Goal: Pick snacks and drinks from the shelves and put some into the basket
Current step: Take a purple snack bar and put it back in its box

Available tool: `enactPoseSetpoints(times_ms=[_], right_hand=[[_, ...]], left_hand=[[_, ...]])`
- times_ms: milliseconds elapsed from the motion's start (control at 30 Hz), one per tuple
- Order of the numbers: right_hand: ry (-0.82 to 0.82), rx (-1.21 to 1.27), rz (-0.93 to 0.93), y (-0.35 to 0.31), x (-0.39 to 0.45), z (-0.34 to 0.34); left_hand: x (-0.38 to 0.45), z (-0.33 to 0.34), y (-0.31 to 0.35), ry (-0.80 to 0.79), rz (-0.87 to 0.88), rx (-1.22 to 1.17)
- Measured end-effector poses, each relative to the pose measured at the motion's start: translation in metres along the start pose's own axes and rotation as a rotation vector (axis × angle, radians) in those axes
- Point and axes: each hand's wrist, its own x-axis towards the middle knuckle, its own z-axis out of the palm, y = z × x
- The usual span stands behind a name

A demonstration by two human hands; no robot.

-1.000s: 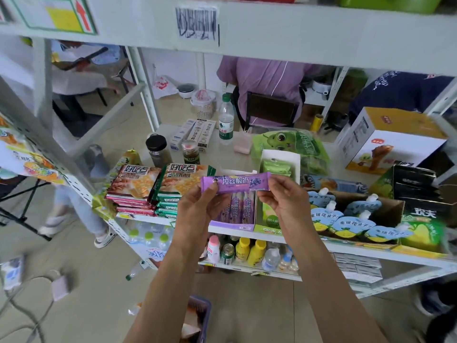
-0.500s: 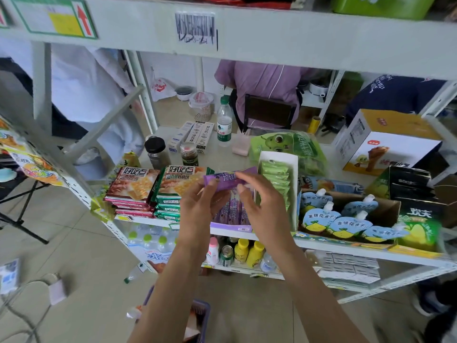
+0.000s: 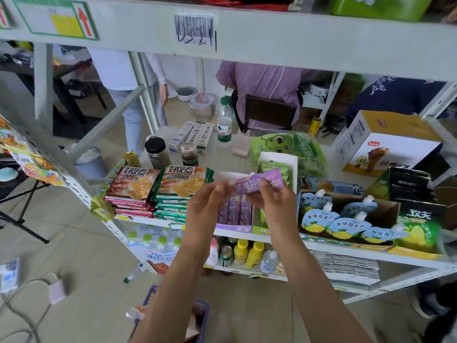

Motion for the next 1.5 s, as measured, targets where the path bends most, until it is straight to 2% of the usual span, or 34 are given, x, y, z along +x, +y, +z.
enactPoseSetpoints(times_ms=[100,167,467,600,867,1067,1233,1367,1500], right_hand=[[0.009,0.226,0.103,-0.006,0.001,-0.008],[-0.006,0.289,0.144,-0.008,0.000,-0.012],[0.023,0.201,0.155,-0.007,-0.001,-0.019],[0.042,0.234,0.125,-0.008,0.002,-0.024],[0.026,-0.001,0.030,-0.007,0.015,-0.028],[-0.158,-0.171,-0.023,-0.003,0.007,-0.022],[-0.205,-0.253,-0.046,0.000,0.007,-0.025],[-0.288,-0.213,0.087,0.003,0.003,-0.031],[-0.262,-0.202,0.081,0.002,0.004,-0.034]], left_hand=[[0.005,-0.004,-0.009,0.068,-0.016,0.084],[0.006,-0.004,-0.011,0.041,-0.059,0.061],[0.002,0.004,-0.003,0.011,-0.099,-0.164],[-0.002,0.005,-0.003,-0.040,-0.112,-0.175],[-0.005,0.008,-0.009,-0.197,-0.153,0.061],[-0.001,0.012,-0.010,-0.238,-0.143,0.108],[-0.001,0.013,-0.009,-0.119,-0.144,-0.067],[0.003,0.009,-0.010,-0.031,-0.132,-0.138],[0.003,0.010,-0.010,0.002,-0.139,-0.175]])
